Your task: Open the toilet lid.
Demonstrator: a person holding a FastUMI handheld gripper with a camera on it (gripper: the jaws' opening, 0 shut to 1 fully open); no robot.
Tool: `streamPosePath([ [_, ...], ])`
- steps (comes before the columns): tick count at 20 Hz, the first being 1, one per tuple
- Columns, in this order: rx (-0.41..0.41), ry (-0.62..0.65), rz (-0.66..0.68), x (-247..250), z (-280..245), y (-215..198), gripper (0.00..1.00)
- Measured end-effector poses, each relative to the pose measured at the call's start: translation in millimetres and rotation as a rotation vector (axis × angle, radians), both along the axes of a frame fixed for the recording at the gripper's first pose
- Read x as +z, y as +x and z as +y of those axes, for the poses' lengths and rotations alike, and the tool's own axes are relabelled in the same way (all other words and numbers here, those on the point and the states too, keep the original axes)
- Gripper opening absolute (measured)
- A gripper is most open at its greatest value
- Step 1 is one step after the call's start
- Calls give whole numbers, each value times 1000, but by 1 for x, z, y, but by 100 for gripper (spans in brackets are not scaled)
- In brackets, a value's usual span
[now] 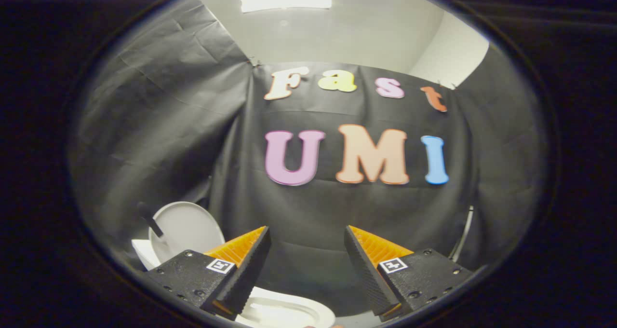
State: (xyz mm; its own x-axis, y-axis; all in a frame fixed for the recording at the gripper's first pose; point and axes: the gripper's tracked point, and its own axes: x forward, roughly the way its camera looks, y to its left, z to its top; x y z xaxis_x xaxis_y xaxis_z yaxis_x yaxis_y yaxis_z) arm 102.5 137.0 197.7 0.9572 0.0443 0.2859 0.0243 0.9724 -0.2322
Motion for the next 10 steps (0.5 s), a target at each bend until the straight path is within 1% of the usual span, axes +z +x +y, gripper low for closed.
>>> streamPosePath([
  [2, -74, 32, -3, -7, -46, -13, 93],
  [5, -142, 76, -2, -24, -94, -28, 93],
  [8, -191, 128, -1, -47, -129, -36, 93],
  [10, -210, 159, 6, -61, -143, -38, 93],
])
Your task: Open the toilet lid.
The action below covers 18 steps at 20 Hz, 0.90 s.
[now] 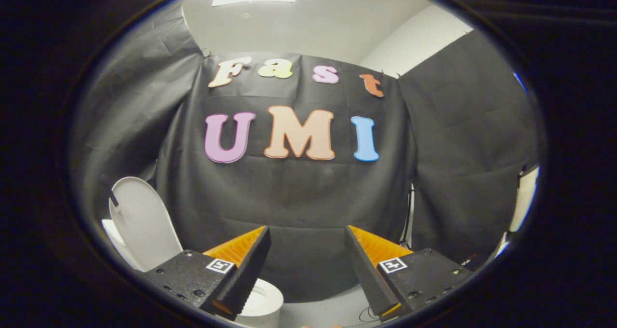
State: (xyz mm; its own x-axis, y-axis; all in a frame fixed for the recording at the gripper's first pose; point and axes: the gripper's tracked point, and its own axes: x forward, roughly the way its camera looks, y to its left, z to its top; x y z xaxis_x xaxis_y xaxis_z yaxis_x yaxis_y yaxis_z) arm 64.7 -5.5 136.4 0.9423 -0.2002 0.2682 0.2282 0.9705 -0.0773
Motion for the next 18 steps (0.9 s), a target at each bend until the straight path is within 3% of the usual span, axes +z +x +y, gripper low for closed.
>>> streamPosePath([
  [9, -18, 94, 116, -50, -20, 12, 94],
  [18, -21, 140, 174, -66, -27, 18, 94],
])
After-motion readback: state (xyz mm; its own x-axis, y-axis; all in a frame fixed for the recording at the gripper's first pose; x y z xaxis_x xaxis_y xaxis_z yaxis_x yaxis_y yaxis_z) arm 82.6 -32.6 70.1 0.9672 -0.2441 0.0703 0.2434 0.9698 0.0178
